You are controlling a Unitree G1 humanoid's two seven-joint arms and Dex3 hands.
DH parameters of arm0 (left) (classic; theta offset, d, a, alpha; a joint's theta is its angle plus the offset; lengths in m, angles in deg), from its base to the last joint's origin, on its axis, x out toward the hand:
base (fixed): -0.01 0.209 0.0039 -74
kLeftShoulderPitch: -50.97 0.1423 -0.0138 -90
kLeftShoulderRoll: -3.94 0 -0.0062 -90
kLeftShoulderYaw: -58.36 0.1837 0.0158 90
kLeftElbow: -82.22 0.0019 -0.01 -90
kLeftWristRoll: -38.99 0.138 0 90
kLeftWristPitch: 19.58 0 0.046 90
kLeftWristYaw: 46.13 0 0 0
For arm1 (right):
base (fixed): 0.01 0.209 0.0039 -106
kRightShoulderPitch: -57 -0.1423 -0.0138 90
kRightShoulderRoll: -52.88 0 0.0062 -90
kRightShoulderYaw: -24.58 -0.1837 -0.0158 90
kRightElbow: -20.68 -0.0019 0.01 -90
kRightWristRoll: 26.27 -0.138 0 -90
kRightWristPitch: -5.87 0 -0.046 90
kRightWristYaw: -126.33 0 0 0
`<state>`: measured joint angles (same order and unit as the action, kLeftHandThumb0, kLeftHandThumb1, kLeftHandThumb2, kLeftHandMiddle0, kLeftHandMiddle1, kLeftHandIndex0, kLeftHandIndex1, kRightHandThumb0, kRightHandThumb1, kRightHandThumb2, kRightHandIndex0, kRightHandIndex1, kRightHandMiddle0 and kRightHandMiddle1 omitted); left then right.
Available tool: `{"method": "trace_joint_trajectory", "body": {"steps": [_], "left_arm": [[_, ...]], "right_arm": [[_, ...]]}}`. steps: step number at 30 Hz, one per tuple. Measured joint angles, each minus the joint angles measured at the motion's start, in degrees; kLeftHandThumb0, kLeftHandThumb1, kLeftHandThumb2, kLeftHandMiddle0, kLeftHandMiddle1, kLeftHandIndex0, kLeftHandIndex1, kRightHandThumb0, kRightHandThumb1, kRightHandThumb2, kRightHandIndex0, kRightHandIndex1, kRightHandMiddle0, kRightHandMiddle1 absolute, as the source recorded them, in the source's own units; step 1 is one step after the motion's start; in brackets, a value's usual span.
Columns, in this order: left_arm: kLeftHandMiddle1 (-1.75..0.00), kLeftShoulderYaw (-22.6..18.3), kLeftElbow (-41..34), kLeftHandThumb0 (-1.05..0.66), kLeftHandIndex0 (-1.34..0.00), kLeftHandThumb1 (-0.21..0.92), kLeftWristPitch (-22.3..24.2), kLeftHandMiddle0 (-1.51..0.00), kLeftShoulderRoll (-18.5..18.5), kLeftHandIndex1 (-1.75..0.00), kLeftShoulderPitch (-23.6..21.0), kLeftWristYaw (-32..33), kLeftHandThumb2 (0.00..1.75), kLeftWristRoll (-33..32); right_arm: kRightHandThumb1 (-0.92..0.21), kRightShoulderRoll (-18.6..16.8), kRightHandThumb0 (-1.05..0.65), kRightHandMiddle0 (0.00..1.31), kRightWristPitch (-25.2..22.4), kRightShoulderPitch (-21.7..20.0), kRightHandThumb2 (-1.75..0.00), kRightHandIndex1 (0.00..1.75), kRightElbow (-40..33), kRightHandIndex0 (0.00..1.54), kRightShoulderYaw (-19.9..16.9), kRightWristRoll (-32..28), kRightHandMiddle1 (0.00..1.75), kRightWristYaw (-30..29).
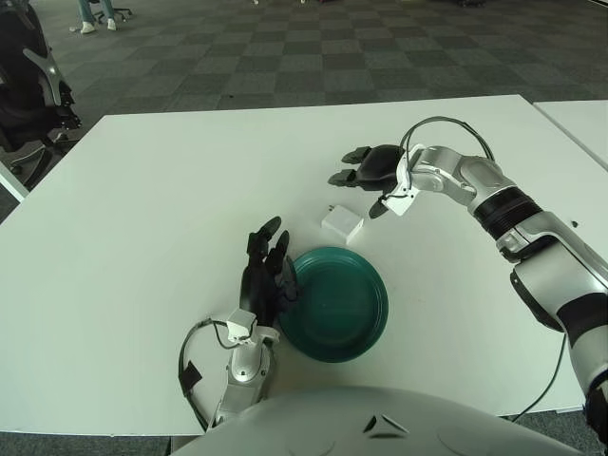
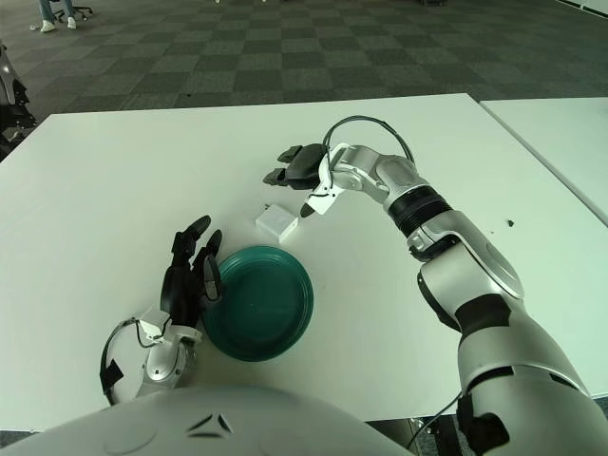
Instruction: Put the charger into the plate.
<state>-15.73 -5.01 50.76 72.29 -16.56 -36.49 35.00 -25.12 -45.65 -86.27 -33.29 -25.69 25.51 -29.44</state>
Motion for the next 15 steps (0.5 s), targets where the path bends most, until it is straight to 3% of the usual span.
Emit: {"method": "trace_joint_trajectory", "body": {"steps": [15], "left_arm": [[0.0, 0.5, 0.0, -0.93, 0.0, 0.92, -0.3, -0.46, 0.0, -0.83, 0.0, 1.2, 0.99, 0.0]], "right_arm": [[-0.92, -3.9, -1.05, 0.0, -1.0, 0.0, -0.41, 0.0, -1.7, 0.0, 0.1, -1.0, 0.0, 1.8]]}}
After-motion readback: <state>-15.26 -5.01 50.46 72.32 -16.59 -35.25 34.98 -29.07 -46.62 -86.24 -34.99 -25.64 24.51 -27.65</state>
